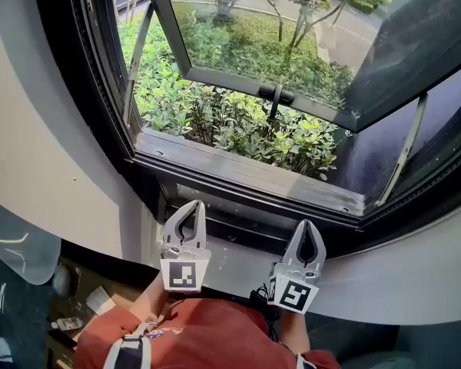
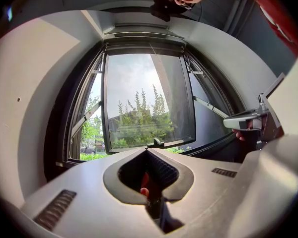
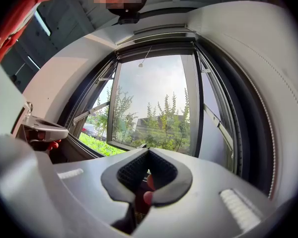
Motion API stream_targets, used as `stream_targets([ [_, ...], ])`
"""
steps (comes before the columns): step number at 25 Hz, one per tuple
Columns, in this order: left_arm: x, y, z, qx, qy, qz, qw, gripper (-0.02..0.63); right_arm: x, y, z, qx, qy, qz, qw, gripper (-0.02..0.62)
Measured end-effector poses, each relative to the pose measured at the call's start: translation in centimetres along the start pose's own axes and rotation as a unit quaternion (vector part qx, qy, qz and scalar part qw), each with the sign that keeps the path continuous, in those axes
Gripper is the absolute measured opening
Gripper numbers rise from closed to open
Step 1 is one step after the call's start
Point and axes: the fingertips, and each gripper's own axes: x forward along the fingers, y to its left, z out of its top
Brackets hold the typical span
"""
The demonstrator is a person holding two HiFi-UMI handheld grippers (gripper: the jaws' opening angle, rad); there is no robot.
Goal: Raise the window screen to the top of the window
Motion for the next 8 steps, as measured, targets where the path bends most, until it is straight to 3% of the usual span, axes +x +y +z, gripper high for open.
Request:
stream_targets([
  [2,-0.05,-0.09,-0.47,-0.017,0.018,0.003,0.9997,0.006,0.09,0.03,0.01,0.000,-0.001,0.002,1.000,0.011],
  [8,0.06,-0.06,-0.16,-0.015,0.006,0.001,0.9999,0.006,0.08,0.39,-0.12,-0.004,0.002,0.006,1.000,0.011],
])
